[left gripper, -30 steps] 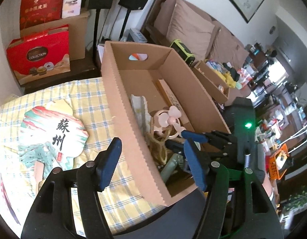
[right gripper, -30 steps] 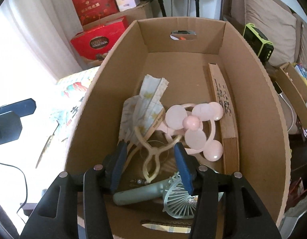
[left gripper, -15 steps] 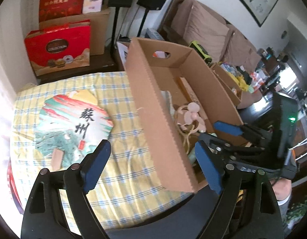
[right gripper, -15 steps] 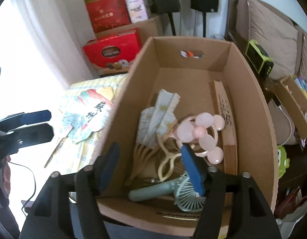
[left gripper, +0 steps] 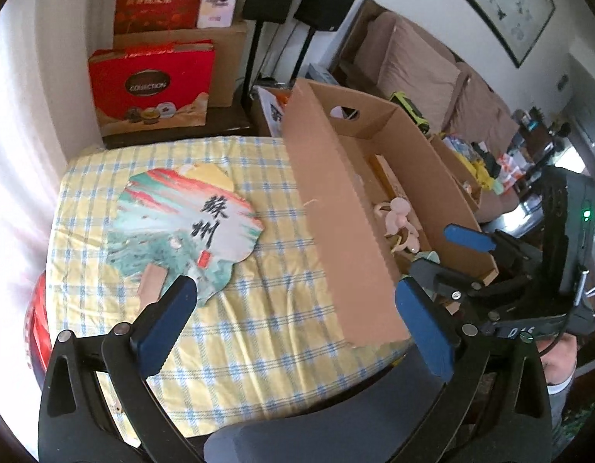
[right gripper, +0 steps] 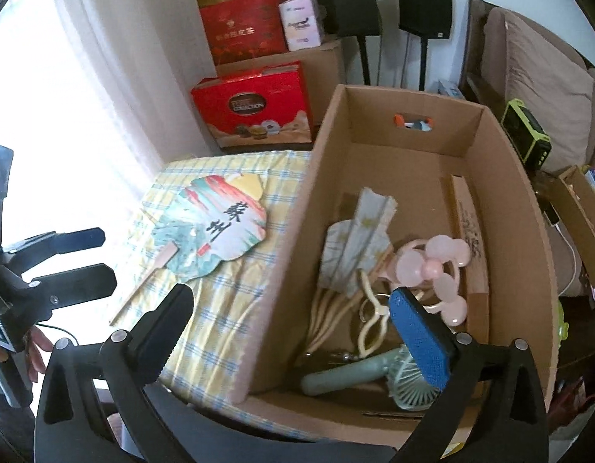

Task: Organize objects
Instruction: 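Open both grippers to release clip and pin, then withdraw toward the painted fan, then grasp the painted round fan by its wooden handle with the left gripper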

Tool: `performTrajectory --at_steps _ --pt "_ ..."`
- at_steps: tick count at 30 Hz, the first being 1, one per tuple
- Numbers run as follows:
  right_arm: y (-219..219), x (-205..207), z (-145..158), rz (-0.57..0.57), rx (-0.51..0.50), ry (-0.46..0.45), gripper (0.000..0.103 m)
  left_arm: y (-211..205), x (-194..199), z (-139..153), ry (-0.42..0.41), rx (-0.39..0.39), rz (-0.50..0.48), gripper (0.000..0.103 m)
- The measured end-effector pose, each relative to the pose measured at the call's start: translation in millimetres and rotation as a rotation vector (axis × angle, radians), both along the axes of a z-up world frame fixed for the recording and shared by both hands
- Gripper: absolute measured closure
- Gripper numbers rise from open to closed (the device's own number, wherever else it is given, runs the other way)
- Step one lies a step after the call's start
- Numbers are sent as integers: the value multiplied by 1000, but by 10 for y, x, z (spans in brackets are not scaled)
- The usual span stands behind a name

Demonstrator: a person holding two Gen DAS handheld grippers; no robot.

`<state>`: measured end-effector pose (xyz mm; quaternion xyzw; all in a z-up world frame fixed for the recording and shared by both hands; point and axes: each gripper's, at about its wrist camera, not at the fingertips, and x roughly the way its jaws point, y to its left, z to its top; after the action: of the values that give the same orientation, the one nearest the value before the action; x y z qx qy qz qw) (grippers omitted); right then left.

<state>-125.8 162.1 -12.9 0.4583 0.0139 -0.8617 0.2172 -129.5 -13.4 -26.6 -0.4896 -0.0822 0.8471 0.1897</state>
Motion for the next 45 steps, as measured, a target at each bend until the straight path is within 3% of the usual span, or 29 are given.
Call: performTrajectory --at_steps 10,20,29,33,40,42,45 --pt "-296 58 29 50 -11 13 1 -691 207 -393 -57 -70 141 0" --pt "-698 89 -49 122 -12 -6 1 -1192 462 -839 -99 -148 207 0" --pt "-1104 28 -417 172 4 -103 1 -1336 540 -1121 -106 -183 236 0" --pt "-1203 55 -540 173 26 -105 0 -1351 535 -1284 -126 -199 239 2" --pt "-1393 103 -634 199 60 -84 4 -1400 597 -1407 -118 -218 258 19" --pt "-1430 103 -672 204 50 -93 5 -1373 615 -1411 -106 -230 248 20" --pt "-1451 88 -738 206 19 -125 9 -1304 622 -1430 -105 -257 223 32"
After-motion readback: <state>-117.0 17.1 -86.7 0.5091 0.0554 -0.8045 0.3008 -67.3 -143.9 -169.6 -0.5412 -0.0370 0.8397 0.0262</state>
